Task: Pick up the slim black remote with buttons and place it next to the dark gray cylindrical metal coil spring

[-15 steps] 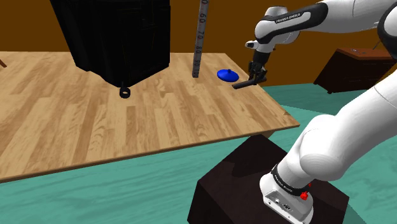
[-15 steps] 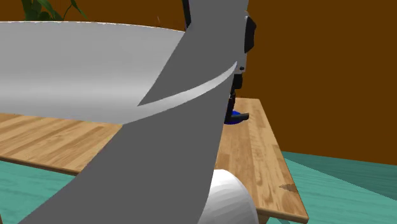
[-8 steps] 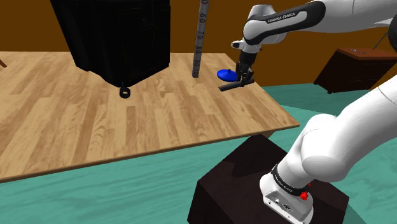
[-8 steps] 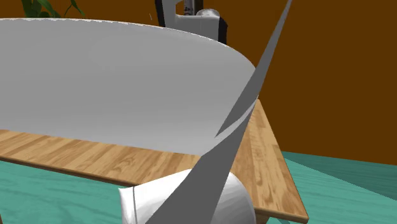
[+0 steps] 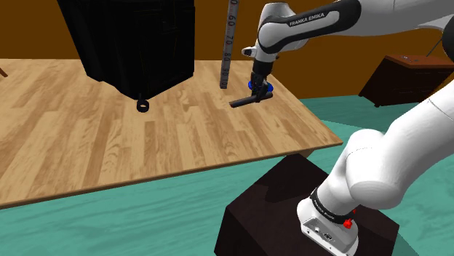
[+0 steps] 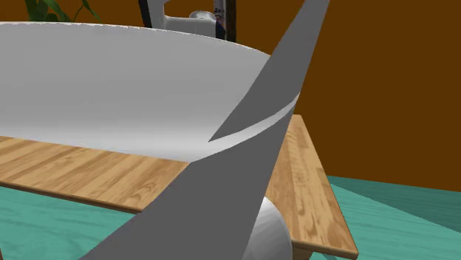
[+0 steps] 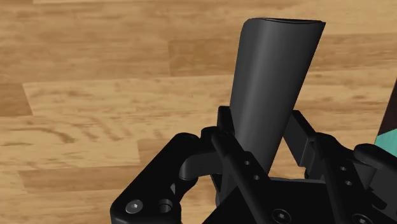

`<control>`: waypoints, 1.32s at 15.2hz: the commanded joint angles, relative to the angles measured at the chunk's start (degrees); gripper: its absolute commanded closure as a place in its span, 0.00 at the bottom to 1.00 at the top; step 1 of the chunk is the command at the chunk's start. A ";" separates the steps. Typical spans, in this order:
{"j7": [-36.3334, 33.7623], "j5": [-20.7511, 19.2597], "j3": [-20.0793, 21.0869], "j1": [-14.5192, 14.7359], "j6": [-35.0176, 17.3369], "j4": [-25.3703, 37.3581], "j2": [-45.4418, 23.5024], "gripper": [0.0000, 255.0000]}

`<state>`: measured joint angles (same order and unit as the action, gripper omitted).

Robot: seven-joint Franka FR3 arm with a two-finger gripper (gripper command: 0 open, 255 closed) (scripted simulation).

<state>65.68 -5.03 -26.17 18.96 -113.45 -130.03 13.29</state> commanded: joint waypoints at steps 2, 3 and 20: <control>-3.75 1.47 2.46 2.02 -0.27 0.74 -1.20 1.00; -4.88 2.00 3.22 2.70 -0.32 1.25 -1.81 1.00; -21.62 9.67 13.61 12.81 1.52 20.01 -18.96 1.00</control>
<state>44.96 4.32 -13.01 31.31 -112.72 -112.08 -4.43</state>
